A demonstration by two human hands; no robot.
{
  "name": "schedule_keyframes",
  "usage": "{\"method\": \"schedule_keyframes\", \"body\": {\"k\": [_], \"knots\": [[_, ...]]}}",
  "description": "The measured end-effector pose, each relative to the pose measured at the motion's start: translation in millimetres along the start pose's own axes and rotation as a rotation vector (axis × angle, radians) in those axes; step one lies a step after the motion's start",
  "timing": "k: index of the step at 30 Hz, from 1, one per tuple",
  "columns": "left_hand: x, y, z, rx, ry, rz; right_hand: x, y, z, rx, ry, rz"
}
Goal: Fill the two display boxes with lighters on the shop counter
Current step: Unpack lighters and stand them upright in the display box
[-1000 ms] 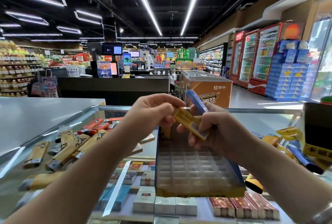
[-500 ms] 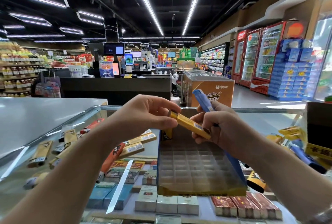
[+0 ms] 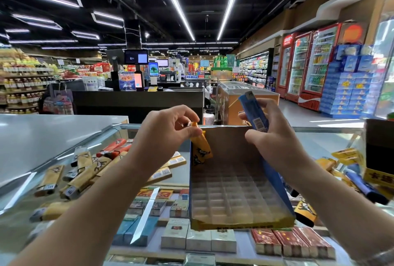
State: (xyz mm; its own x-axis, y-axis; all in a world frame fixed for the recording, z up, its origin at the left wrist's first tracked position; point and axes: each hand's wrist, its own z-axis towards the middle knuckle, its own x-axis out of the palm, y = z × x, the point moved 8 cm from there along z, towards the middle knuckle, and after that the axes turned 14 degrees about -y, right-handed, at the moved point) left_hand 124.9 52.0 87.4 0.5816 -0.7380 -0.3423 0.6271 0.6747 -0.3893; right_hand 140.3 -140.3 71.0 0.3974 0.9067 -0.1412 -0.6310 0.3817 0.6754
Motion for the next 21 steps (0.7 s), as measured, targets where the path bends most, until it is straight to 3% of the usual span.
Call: {"method": "schedule_keyframes", "body": {"k": [5,14,18,21], "knots": [[9.4,-11.4,-5.5,0.14,0.036,0.106,6.4,-9.3,-3.9,0.042,0.064,-0.064],[14.3,-12.8,-4.1,0.22,0.065,0.195,10.7,-9.2,-6.1,0.024,0.097,-0.116],[20.0,-6.0,-4.2,0.191,0.079,0.229,11.5,-8.7,-6.7,0.009,0.105,-0.141],[24.0,8.4,-4.1,0.039,0.124,0.124,11.4,-8.2,-7.3,0.012,0.108,-0.137]]}}
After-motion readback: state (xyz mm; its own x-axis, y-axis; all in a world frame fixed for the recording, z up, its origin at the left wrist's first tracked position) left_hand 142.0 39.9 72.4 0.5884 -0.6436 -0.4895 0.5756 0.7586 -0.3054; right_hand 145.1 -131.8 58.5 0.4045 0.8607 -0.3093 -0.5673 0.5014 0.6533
